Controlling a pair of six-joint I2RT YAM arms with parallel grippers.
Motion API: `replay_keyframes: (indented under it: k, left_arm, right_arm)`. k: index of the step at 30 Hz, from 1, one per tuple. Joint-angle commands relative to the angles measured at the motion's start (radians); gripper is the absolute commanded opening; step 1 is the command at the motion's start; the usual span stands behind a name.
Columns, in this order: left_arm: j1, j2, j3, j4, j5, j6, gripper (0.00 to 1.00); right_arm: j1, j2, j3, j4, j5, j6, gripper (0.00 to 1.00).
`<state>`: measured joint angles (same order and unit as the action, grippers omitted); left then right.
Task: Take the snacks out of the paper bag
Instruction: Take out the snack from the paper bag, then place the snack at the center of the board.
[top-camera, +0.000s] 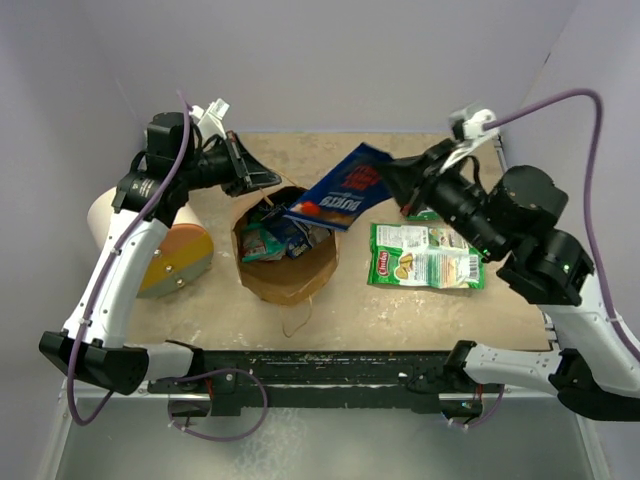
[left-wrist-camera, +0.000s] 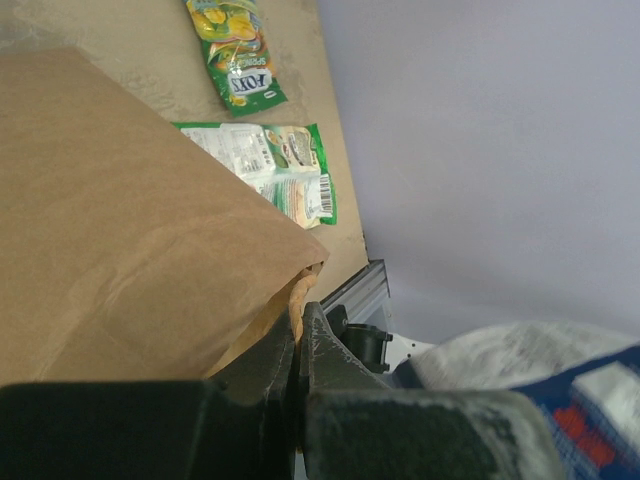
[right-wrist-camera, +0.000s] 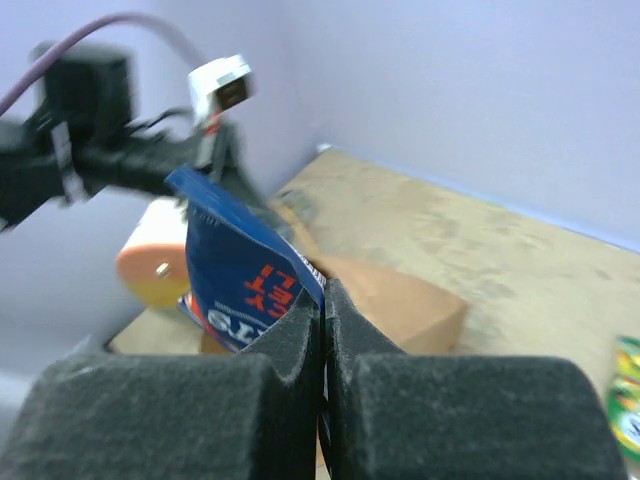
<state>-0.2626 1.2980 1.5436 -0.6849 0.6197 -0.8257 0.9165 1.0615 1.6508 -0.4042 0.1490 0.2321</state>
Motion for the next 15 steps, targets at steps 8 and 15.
replay_keyframes:
  k: [8,15]
  left_arm:
    - [0.006,-0.035,0.055,-0.025,0.002,0.025,0.0]
    - [0.006,-0.068,0.041,-0.037,0.021,0.03,0.0]
  right_arm:
    - [-0.227,0.075,0.002,-0.239,0.478,0.152,0.0]
    - [-0.331,0.126,-0.226,-0.239,0.292,0.289,0.0]
